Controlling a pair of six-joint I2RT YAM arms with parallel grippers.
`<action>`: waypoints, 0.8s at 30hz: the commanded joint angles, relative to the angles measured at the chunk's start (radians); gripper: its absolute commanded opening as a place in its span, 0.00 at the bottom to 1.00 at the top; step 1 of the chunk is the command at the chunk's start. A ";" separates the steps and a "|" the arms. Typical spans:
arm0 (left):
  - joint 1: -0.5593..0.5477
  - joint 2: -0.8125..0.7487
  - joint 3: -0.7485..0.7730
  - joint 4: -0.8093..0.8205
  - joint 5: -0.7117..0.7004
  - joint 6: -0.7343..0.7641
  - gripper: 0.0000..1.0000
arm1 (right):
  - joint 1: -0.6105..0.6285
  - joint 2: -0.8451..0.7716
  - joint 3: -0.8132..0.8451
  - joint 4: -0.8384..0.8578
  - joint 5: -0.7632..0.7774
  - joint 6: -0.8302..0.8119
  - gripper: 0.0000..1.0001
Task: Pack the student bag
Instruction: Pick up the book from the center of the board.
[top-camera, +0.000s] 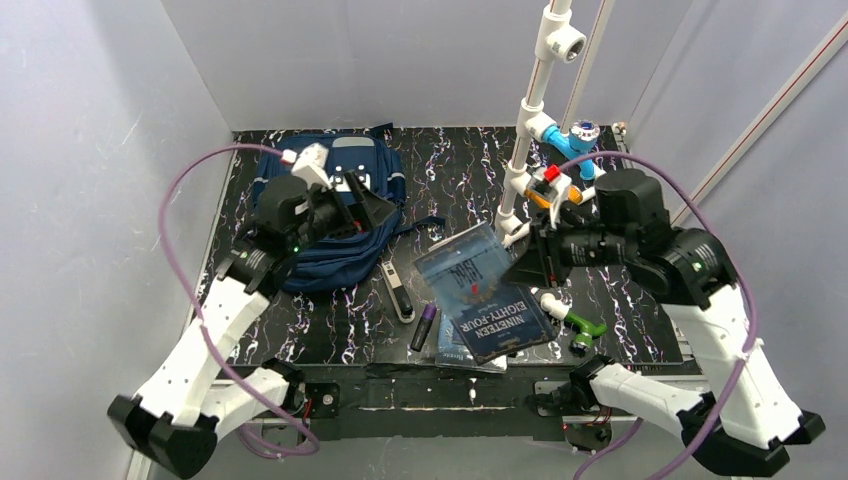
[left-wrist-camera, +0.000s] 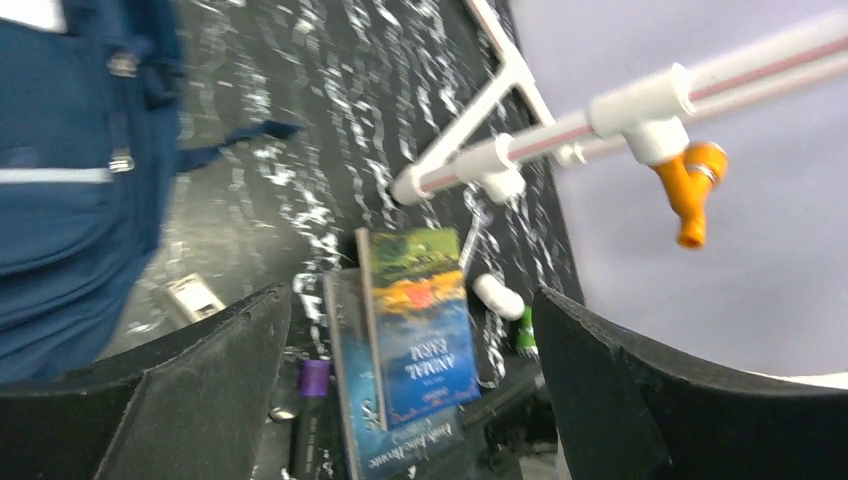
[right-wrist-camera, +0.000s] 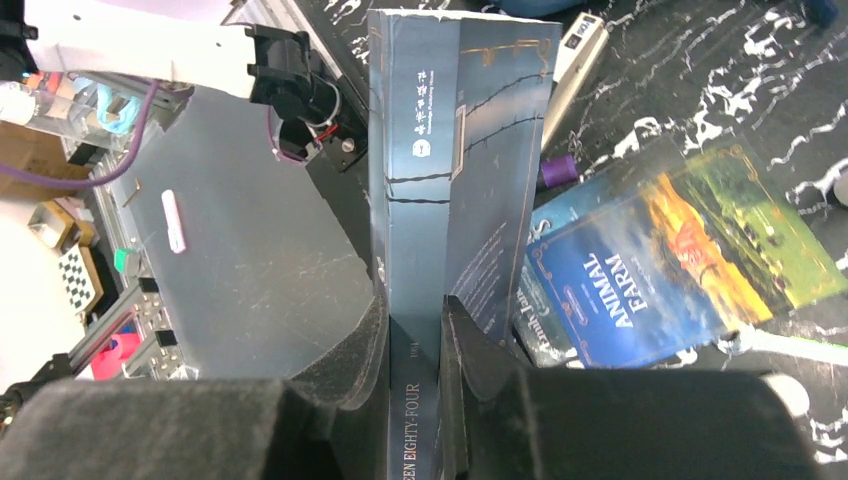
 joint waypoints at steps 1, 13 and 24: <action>0.003 -0.177 -0.022 -0.169 -0.421 -0.036 0.88 | 0.031 0.053 0.037 0.221 -0.114 -0.002 0.01; 0.002 -0.293 0.021 -0.316 -0.672 0.065 0.91 | 0.375 0.261 0.126 0.321 0.142 -0.004 0.01; 0.002 -0.453 0.112 -0.344 -0.813 0.175 0.90 | 0.459 0.534 0.286 0.568 0.383 0.108 0.01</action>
